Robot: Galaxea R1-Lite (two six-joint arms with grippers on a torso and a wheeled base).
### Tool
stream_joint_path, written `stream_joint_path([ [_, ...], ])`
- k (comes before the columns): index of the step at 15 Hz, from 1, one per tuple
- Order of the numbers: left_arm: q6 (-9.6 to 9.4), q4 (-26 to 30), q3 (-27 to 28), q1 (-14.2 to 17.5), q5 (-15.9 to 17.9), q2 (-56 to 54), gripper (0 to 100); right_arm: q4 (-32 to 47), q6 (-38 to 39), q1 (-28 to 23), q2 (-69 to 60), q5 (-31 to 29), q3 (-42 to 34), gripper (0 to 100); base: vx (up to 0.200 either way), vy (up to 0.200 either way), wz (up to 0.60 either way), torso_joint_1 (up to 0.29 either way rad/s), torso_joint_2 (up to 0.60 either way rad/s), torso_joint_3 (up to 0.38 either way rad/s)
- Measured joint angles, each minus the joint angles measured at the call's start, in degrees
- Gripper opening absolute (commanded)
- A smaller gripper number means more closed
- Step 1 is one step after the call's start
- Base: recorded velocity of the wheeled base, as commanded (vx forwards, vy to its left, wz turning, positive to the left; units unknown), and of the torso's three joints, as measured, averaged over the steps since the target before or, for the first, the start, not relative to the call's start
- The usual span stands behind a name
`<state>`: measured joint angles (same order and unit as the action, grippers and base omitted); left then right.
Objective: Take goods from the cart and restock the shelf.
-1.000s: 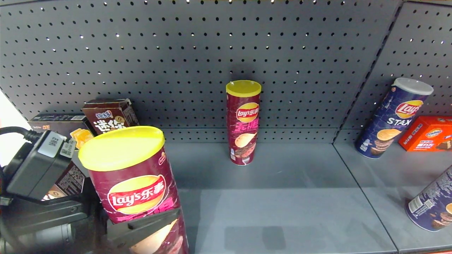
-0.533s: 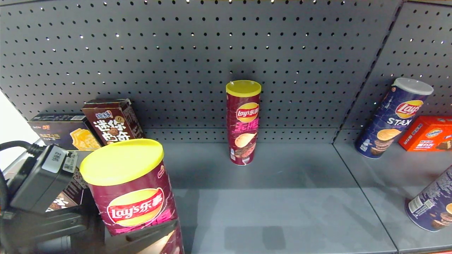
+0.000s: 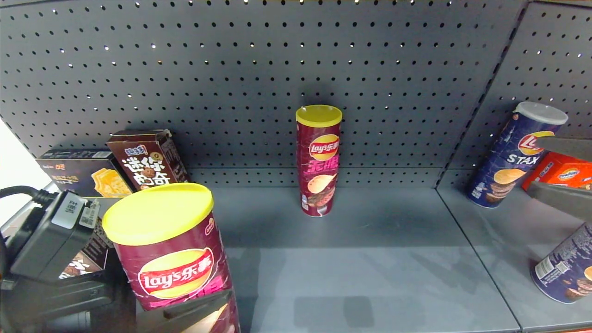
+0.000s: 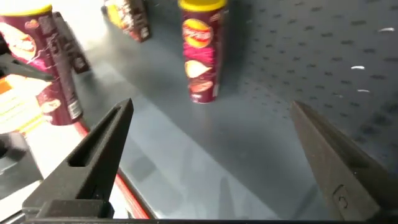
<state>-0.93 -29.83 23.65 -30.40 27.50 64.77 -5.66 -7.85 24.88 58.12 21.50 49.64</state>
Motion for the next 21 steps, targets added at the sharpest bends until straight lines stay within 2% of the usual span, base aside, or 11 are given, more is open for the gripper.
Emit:
stream_joint_path([
  [4, 0.04, -0.1, 0.1, 0.0, 0.0, 0.1, 0, -0.7, -2.2, 4.5, 5.7, -0.3, 2.5, 100, 0.000, 0.000, 0.00, 0.000, 0.00, 0.000],
  [10, 0.24, 0.0, 0.3, 0.1, 0.0, 0.1, 0, -8.4, -4.1, 8.3, 17.2, -5.3, 5.1, 100, 0.000, 0.000, 0.00, 0.000, 0.00, 0.000],
  [12, 0.24, 0.0, 0.4, 0.1, 0.0, 0.1, 0, -10.0, -4.0, 9.7, 21.1, -9.1, 5.6, 100, 0.000, 0.000, 0.00, 0.000, 0.00, 0.000],
  [14, 0.22, 0.0, 0.5, 0.2, 0.0, 0.2, 0, -10.3, -3.6, 11.0, 23.8, -11.1, 6.5, 100, 0.000, 0.000, 0.00, 0.000, 0.00, 0.000],
  [21, 0.24, 0.0, 1.6, 0.2, -0.1, 0.9, 0, -10.9, 3.4, 11.2, 29.5, -10.9, 9.8, 100, 0.000, 0.000, 0.00, 0.000, 0.00, 0.000],
])
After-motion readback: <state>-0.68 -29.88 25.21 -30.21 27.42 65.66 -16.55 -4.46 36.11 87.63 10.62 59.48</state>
